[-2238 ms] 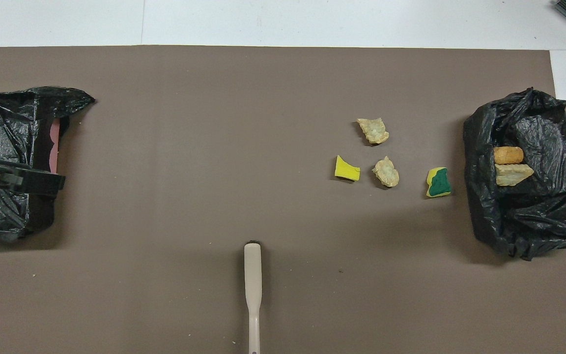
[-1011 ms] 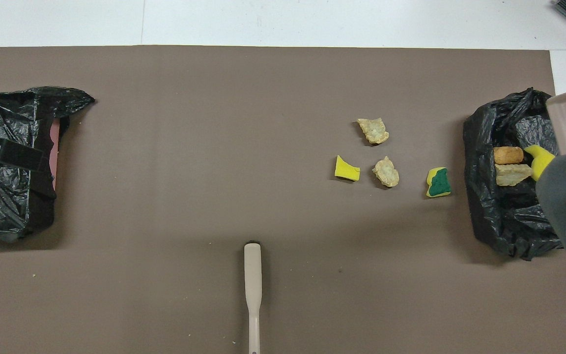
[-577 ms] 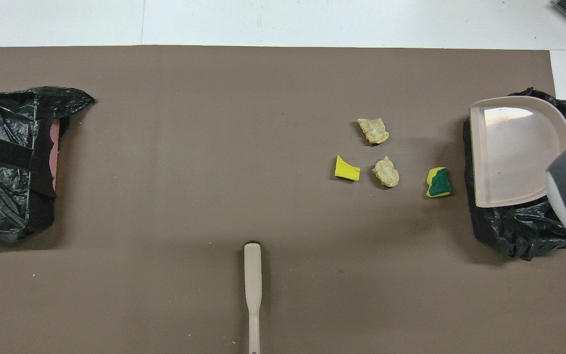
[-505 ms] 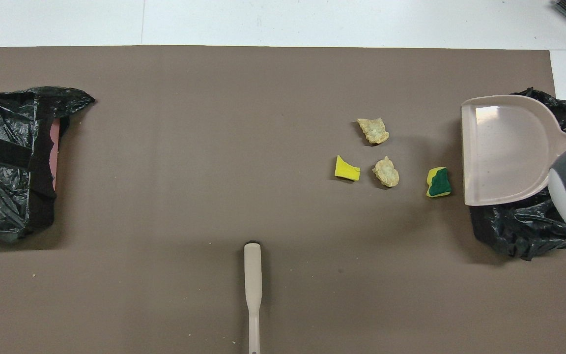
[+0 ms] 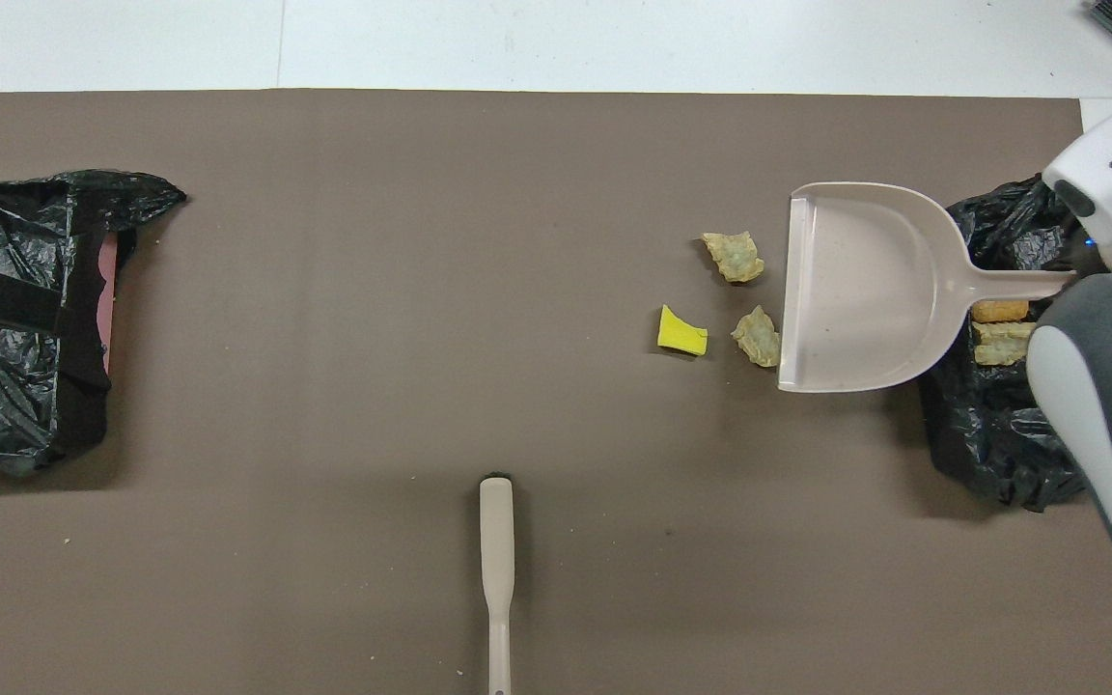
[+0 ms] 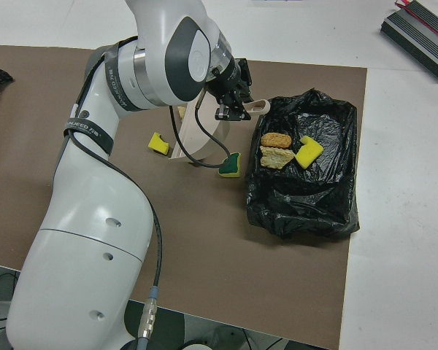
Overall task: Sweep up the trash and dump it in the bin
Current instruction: 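Bring the empty dustpan back with the right gripper and set it down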
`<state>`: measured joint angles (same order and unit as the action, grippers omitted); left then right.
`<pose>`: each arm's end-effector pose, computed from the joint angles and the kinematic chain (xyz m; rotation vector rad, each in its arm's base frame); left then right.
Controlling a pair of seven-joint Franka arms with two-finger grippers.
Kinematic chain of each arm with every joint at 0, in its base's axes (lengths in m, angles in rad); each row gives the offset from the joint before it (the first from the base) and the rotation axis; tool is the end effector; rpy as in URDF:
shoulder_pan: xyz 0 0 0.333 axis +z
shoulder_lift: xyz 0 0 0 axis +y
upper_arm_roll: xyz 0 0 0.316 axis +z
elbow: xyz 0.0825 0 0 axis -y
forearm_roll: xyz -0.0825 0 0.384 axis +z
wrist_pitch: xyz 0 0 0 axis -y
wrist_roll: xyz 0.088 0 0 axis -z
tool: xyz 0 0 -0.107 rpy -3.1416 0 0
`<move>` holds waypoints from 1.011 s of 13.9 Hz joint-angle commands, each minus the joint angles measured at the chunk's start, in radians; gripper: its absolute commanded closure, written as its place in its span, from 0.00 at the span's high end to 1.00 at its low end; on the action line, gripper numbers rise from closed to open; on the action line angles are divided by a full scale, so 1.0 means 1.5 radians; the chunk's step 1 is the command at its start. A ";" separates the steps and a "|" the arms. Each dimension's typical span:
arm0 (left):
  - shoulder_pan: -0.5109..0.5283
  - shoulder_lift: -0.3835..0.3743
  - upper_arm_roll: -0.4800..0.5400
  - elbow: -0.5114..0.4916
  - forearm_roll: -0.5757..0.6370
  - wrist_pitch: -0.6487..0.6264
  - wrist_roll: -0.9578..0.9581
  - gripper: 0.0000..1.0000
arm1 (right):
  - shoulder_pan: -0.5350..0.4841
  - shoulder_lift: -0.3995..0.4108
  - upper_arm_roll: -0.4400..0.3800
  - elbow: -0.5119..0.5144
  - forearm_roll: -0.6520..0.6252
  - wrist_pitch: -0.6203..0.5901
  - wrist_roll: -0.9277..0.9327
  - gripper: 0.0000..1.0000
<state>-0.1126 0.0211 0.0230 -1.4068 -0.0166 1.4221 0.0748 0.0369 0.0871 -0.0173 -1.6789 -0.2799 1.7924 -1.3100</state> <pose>0.5425 -0.0509 0.6760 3.1148 -0.2604 -0.0092 0.5942 -0.0115 0.5457 2.2280 1.8538 -0.2109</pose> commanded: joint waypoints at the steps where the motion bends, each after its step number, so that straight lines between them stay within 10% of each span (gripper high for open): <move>1: 0.003 -0.014 -0.002 -0.011 0.011 -0.006 -0.006 1.00 | 0.030 0.006 0.002 -0.031 0.054 0.037 0.113 0.00; 14: 0.003 -0.014 -0.002 -0.011 0.011 -0.006 -0.006 1.00 | 0.310 0.145 0.002 -0.025 0.162 0.228 0.914 0.00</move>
<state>-0.1125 0.0203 0.0231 -1.4068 -0.0166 1.4211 0.0743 0.4778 0.2740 -0.0084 -1.7313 -0.0700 2.0767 -0.0924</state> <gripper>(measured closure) 0.000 0.687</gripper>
